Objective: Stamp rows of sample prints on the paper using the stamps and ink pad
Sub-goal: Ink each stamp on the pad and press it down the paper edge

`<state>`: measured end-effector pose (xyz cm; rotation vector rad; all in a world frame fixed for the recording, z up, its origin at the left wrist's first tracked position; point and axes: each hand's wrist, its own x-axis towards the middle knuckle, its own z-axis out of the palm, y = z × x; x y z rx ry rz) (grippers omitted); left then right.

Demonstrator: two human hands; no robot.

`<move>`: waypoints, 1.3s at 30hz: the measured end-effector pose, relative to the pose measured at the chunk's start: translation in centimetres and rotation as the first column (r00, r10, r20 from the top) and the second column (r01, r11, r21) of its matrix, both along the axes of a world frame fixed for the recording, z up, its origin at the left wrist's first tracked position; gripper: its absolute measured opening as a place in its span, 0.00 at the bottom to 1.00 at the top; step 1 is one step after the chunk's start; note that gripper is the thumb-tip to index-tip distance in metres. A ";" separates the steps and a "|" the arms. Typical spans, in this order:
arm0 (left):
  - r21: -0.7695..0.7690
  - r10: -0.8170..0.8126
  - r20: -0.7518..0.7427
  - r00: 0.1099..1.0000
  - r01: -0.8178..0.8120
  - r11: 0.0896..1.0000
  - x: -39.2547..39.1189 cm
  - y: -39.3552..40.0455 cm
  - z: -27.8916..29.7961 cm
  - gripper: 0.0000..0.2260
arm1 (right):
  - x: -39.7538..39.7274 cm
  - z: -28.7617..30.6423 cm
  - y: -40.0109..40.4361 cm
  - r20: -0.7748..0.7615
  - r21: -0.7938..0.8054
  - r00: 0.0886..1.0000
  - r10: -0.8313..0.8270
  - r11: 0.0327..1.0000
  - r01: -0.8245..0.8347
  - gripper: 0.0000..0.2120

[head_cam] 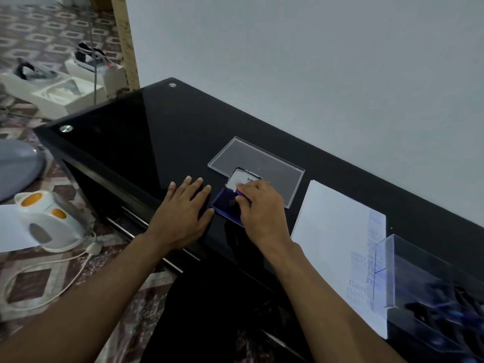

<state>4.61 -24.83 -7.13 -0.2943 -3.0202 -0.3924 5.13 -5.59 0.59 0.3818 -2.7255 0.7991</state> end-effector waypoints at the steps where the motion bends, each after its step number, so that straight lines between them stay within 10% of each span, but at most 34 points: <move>1: -0.007 0.000 0.002 1.000 0.000 1.000 0.0 0.0 -0.1 0.36 | -0.1 0.0 -0.1 0.004 0.007 1.000 0.002 1.000 -0.002 0.12; 39: -0.040 0.016 -0.049 0.999 -0.018 0.999 0.3 0.3 -0.5 0.33 | -1.2 0.2 -0.3 0.091 0.056 0.995 -0.047 0.998 0.042 0.12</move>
